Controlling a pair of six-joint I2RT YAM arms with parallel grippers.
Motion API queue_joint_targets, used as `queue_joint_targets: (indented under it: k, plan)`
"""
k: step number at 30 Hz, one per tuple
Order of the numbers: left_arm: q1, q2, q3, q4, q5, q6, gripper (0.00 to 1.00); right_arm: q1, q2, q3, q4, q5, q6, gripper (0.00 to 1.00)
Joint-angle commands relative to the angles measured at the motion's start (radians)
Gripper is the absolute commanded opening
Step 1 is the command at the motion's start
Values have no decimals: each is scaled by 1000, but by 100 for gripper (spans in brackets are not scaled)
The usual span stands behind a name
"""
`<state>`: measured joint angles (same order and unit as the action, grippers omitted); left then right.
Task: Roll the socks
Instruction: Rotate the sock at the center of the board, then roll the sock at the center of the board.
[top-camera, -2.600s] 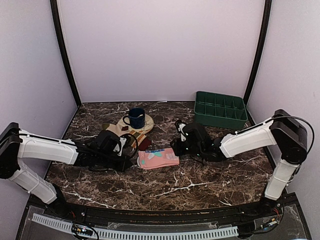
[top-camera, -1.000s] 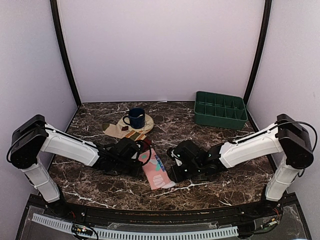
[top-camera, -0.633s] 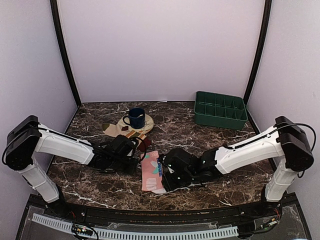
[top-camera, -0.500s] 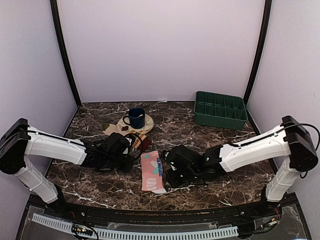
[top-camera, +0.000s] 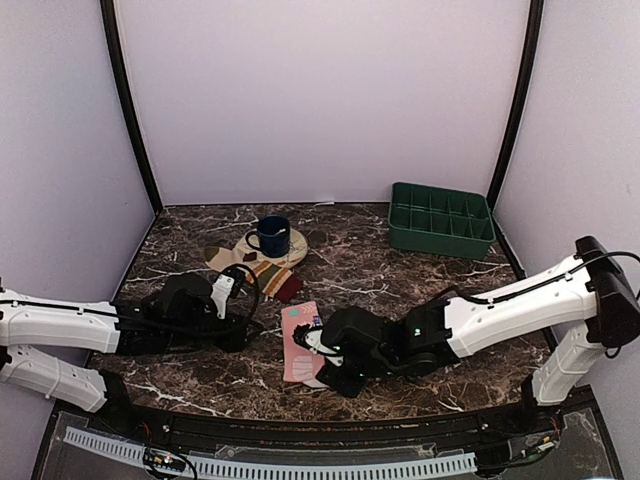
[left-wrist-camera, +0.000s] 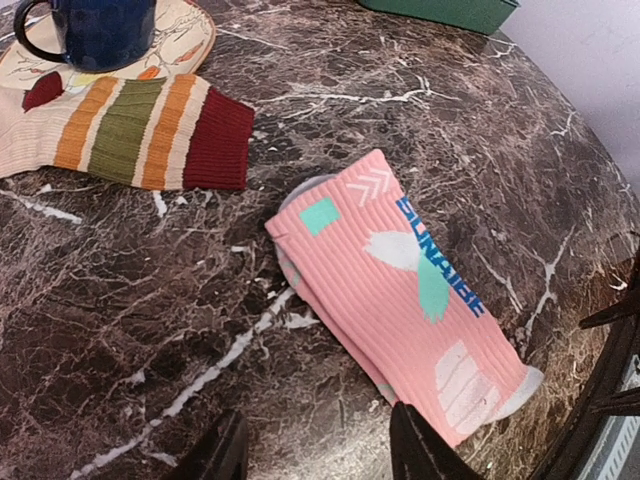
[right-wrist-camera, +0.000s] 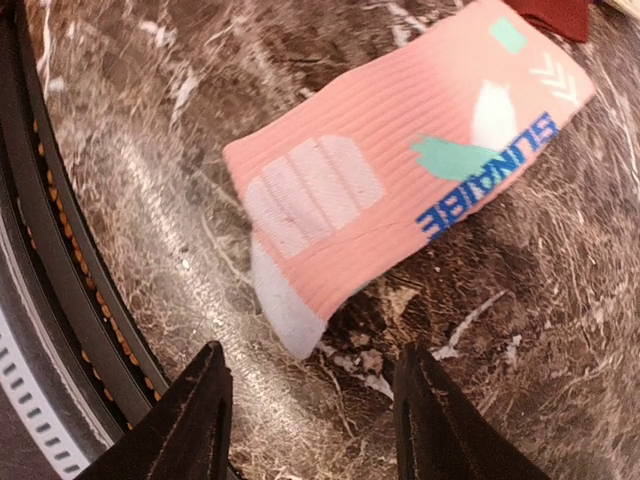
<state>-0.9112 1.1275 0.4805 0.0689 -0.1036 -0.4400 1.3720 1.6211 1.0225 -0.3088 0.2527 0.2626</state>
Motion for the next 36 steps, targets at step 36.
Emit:
queue_joint_targets:
  k: [36]
  plan:
    - [-22,-124,-120,126,5,30,49,92,238,40,49,131,-460,35]
